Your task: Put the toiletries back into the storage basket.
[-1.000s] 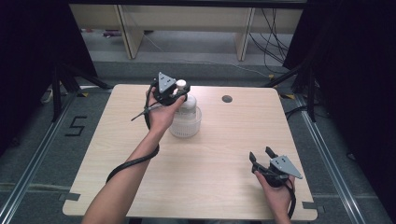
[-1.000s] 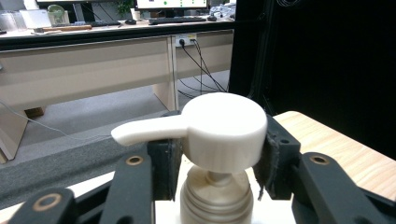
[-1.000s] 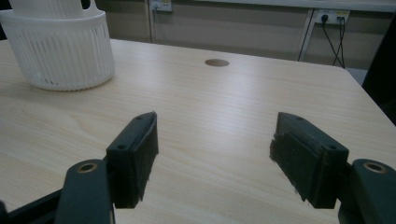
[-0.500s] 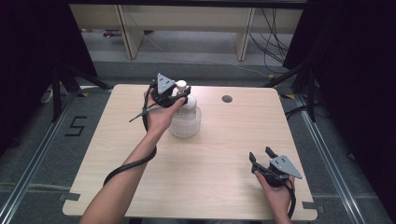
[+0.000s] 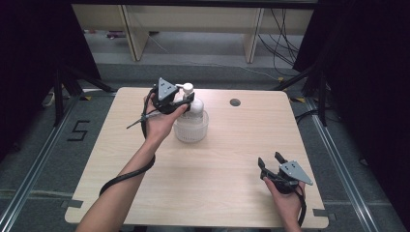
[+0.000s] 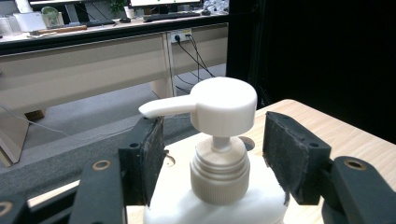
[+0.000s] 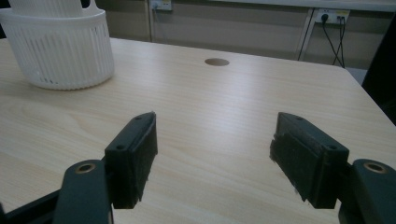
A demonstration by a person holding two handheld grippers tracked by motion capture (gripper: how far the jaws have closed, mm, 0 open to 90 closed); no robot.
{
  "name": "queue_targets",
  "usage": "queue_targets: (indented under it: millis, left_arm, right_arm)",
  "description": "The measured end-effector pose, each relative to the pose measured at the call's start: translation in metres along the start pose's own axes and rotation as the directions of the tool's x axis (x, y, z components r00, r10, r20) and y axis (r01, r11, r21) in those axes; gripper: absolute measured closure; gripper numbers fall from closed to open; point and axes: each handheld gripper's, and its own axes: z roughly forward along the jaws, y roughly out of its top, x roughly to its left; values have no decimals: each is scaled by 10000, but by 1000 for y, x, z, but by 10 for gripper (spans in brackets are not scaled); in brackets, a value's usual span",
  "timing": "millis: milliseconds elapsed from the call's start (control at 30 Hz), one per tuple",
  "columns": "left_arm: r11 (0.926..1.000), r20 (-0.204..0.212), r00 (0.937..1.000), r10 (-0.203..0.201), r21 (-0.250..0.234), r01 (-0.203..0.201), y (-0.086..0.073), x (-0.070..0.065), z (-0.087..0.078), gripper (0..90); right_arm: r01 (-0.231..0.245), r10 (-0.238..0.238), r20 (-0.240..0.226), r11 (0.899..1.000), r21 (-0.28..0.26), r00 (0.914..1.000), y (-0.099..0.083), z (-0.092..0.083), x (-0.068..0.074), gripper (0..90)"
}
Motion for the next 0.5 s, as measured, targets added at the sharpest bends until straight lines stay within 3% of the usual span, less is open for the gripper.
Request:
queue_targets:
  millis: [100, 167, 300, 333, 433, 500]
  left_arm:
    - [10000, 81, 10000, 0, 57, 0, -1, 0, -5, 377]
    - [10000, 103, 9999, 51, 74, -52, -2, 1, -8, 375]
    - [9999, 180, 9998, 106, 27, -107, -3, 2, -18, 374]
    - [10000, 194, 9998, 95, 14, -95, -4, 3, -20, 374]
    - [9999, 187, 9997, 168, -31, -167, -7, 4, -27, 374]
    - [9998, 203, 9996, 193, -41, -192, -9, 5, -32, 373]
  right_arm:
    - [1, -1, -25, 9999, -101, 10000, 0, 0, -1, 313]
    - [-425, 424, -147, 9991, -74, 9990, -1, 0, 2, 313]
    - [-382, 382, -93, 9992, -96, 9992, -1, 1, 2, 313]
    - [-124, 122, -113, 9998, -124, 9999, 0, 1, 0, 313]
    - [-350, 348, -197, 9994, -68, 9992, 0, 1, 1, 313]
    - [-184, 182, -80, 9997, -188, 9998, -1, 1, 1, 313]
